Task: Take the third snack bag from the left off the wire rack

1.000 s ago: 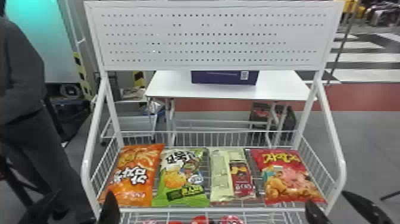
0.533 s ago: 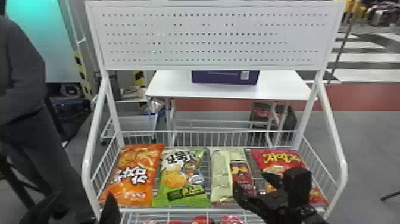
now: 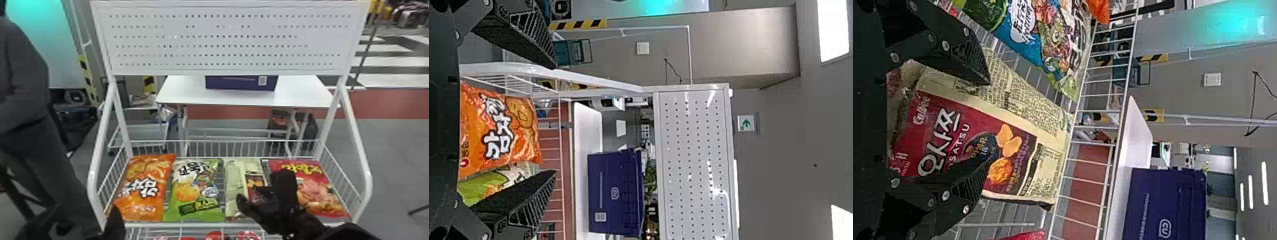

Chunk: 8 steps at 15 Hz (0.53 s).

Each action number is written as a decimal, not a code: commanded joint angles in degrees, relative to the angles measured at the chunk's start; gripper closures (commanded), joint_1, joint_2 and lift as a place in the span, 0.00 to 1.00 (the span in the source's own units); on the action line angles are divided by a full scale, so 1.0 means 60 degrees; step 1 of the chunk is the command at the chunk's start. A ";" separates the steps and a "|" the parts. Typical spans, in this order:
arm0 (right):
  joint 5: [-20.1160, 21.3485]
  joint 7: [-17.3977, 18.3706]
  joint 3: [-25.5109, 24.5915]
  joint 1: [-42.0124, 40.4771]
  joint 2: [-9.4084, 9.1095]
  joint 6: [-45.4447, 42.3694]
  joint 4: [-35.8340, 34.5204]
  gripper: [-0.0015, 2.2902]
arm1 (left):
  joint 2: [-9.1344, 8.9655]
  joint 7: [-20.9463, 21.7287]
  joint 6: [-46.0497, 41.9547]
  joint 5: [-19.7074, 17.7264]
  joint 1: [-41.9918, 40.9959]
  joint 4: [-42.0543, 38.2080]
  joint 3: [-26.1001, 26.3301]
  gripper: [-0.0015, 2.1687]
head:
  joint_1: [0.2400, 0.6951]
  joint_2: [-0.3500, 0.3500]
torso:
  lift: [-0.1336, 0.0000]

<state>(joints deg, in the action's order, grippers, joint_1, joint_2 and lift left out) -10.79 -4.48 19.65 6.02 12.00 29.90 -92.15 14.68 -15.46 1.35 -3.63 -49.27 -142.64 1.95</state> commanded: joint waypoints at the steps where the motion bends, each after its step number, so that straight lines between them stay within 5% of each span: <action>1: -0.0238 -0.0030 0.0020 0.0257 -0.0037 0.0548 0.0051 0.92 | 0.0000 -0.0001 0.0004 -0.0011 0.0008 -0.0002 -0.0018 0.07 | 0.57 0.50 | 1.00; 8: -0.0648 -0.0235 -0.0156 -0.0183 0.0227 0.0108 -0.0667 0.98 | 0.0000 -0.0001 0.0062 -0.0026 0.0081 0.0042 -0.0018 0.07 | 0.57 0.50 | 1.00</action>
<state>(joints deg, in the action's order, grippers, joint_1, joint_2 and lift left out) -14.22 -5.94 19.14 6.11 12.74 31.10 -94.33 14.68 -15.46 1.72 -3.77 -48.82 -142.39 1.84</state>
